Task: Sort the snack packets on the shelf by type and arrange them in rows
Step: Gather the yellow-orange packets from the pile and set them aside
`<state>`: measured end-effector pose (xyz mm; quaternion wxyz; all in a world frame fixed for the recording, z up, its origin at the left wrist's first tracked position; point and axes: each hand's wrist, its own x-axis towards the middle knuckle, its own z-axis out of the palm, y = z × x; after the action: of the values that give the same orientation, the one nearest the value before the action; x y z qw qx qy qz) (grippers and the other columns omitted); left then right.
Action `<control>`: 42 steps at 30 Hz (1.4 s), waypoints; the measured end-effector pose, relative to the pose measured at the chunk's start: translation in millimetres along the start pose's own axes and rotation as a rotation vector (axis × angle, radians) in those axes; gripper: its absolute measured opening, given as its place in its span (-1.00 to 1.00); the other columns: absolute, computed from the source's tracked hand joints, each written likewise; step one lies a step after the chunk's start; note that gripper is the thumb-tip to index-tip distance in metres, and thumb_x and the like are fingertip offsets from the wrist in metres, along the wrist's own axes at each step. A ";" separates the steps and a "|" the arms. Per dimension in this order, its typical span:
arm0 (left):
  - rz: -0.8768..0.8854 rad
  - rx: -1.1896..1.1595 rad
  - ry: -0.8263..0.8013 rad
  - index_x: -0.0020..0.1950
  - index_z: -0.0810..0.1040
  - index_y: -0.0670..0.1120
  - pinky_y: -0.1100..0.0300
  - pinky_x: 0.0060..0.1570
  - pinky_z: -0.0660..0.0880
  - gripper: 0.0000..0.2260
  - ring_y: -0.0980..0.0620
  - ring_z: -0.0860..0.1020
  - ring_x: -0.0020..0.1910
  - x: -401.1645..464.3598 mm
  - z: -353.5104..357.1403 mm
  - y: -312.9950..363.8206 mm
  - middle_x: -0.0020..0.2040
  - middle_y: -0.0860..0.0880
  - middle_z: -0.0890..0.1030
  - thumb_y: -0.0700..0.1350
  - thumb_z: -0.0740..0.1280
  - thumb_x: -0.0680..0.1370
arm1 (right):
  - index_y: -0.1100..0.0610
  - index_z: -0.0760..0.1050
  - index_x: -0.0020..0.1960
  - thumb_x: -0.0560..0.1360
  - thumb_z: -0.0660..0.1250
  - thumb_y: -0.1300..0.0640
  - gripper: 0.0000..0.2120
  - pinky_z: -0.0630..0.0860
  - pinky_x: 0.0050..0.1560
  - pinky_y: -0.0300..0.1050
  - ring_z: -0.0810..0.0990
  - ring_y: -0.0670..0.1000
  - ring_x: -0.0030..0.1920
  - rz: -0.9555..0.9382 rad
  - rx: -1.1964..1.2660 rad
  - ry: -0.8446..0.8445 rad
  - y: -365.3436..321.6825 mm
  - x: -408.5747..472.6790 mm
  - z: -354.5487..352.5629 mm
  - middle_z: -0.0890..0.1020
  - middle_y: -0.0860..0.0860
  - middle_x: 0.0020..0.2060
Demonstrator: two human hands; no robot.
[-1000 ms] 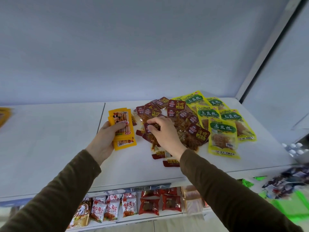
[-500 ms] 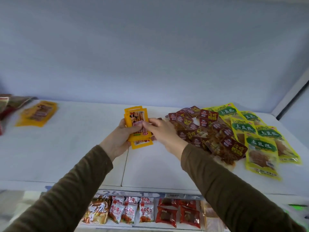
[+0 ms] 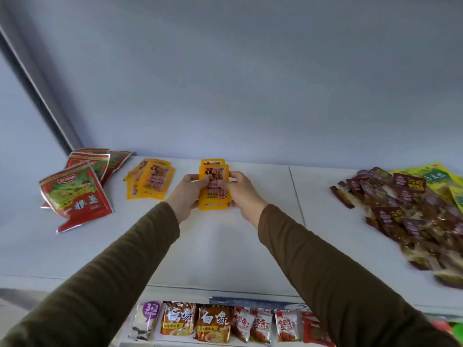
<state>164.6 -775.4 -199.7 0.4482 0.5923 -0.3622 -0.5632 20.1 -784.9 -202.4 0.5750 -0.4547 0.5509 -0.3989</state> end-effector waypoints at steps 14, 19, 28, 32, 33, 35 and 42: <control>0.117 0.554 0.130 0.49 0.33 -0.11 -0.05 0.08 0.62 -0.44 -0.15 0.65 0.07 65.0 -54.3 15.0 0.22 -0.17 0.62 0.05 0.42 0.58 | 0.12 0.43 0.45 0.56 0.43 -0.03 -0.48 0.54 0.26 0.08 0.62 0.13 0.24 -0.125 -0.588 0.172 -3.0 53.4 57.9 0.64 0.07 0.25; 0.212 0.703 0.107 0.58 0.25 -0.12 -0.09 0.25 0.54 -0.32 -0.18 0.59 0.23 67.6 -57.3 12.8 0.36 -0.18 0.53 0.15 0.39 0.57 | 0.11 0.43 0.48 0.61 0.32 -0.06 -0.51 0.46 0.24 -0.03 0.56 0.15 0.29 -0.197 -0.851 0.208 0.4 52.8 50.3 0.57 0.11 0.29; 0.253 0.756 0.085 0.60 0.25 -0.04 0.02 0.16 0.54 -0.36 -0.09 0.55 0.21 66.7 -58.9 13.0 0.45 -0.12 0.48 0.06 0.41 0.59 | 0.10 0.41 0.51 0.63 0.29 -0.02 -0.51 0.38 0.32 -0.09 0.51 0.11 0.38 -0.179 -0.804 0.171 3.7 48.2 41.9 0.55 0.08 0.39; 0.291 0.773 0.082 0.56 0.30 -0.02 0.07 0.02 0.57 -0.42 -0.07 0.61 0.06 55.9 -51.7 14.6 0.32 -0.11 0.57 0.06 0.40 0.59 | 0.10 0.45 0.47 0.62 0.28 -0.01 -0.55 0.37 0.21 -0.15 0.54 0.08 0.34 -0.210 -0.780 0.186 5.2 40.3 38.0 0.57 0.06 0.35; 0.318 0.788 0.082 0.54 0.33 -0.03 0.05 0.05 0.58 -0.45 -0.08 0.61 0.08 52.4 -48.2 15.4 0.30 -0.10 0.58 0.05 0.39 0.59 | 0.09 0.46 0.45 0.62 0.28 0.00 -0.57 0.35 0.15 -0.17 0.55 0.07 0.32 -0.223 -0.777 0.194 5.6 37.4 35.7 0.58 0.05 0.33; 0.380 0.807 0.081 0.50 0.36 -0.02 0.04 0.09 0.56 -0.50 -0.09 0.60 0.12 44.8 -39.5 17.6 0.33 -0.09 0.56 0.03 0.38 0.59 | 0.08 0.49 0.41 0.62 0.29 0.00 -0.62 0.34 0.11 -0.18 0.56 0.06 0.28 -0.257 -0.776 0.214 6.1 31.0 28.5 0.59 0.04 0.29; 0.490 0.826 0.025 0.46 0.41 -0.05 -0.08 0.24 0.50 -0.53 -0.15 0.49 0.30 14.4 14.9 19.0 0.39 -0.12 0.49 -0.02 0.41 0.58 | 0.04 0.49 0.37 0.63 0.29 -0.02 -0.66 0.48 0.21 -0.02 0.50 0.07 0.27 -0.349 -0.828 0.298 2.5 -5.1 -26.6 0.59 -0.01 0.27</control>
<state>152.7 -797.1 -186.3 0.2993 0.6248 -0.6789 -0.2430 -6.9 -781.5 -202.9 0.1843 -0.6694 0.6554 -0.2973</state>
